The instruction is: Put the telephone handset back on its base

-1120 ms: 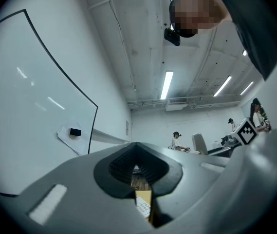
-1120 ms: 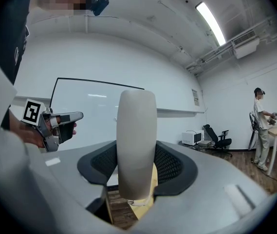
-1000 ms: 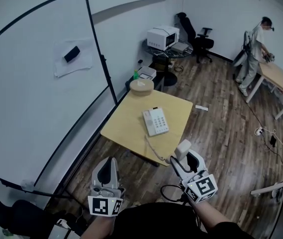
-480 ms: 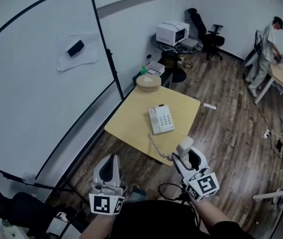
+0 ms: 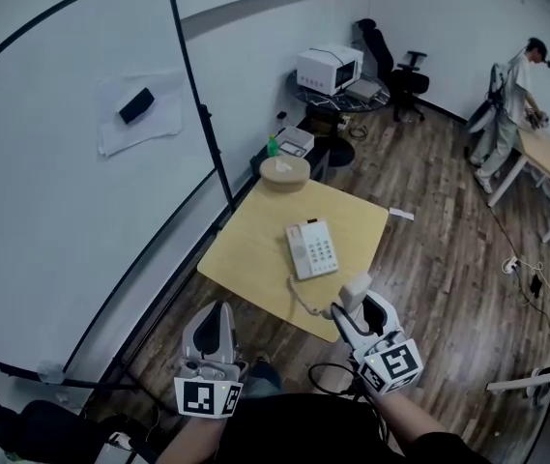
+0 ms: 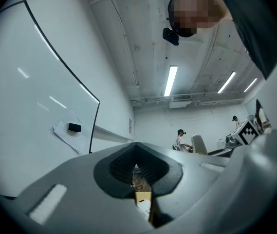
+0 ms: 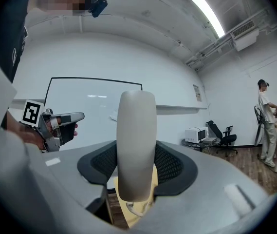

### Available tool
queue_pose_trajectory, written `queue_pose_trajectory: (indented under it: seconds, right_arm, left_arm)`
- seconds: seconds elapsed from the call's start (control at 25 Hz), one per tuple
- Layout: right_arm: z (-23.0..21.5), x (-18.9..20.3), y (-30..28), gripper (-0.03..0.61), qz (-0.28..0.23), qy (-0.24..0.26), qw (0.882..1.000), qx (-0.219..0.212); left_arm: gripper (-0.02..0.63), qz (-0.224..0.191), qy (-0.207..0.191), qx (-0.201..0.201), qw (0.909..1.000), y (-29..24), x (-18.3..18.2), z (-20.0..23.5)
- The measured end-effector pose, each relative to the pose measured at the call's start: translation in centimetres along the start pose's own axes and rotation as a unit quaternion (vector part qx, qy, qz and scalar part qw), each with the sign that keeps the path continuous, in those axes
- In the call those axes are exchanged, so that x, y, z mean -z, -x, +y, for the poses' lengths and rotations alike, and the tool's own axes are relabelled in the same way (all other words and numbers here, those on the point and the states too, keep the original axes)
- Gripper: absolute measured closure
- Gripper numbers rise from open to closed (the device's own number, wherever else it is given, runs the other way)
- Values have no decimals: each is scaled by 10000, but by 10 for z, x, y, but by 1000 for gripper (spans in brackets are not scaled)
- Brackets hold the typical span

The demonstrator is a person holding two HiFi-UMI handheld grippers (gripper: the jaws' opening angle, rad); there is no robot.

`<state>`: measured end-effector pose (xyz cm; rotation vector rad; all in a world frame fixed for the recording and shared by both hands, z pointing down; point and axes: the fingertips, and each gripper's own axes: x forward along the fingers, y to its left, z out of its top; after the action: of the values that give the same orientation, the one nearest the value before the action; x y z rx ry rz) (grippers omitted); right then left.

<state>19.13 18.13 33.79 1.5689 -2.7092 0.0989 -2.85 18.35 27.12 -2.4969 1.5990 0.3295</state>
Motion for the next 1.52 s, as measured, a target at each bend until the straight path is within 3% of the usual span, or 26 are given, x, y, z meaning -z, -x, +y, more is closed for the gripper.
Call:
queue_pose_trajectory:
  seconds: [0.6,1.04,1.52]
  right_arm:
    - [-22,-7,-134,348,357,125,9977,563]
    - [-38,10,-201,348,634,179,9920,1081]
    - [-68,29,-229,348,1049,174,9893,997]
  left_arm:
    - [614,-18,363,623,9974,-130,35,97]
    - [614,74,669,1118,9915,-183,82,146]
    - [614,196,689,835,9939,-195,92,148]
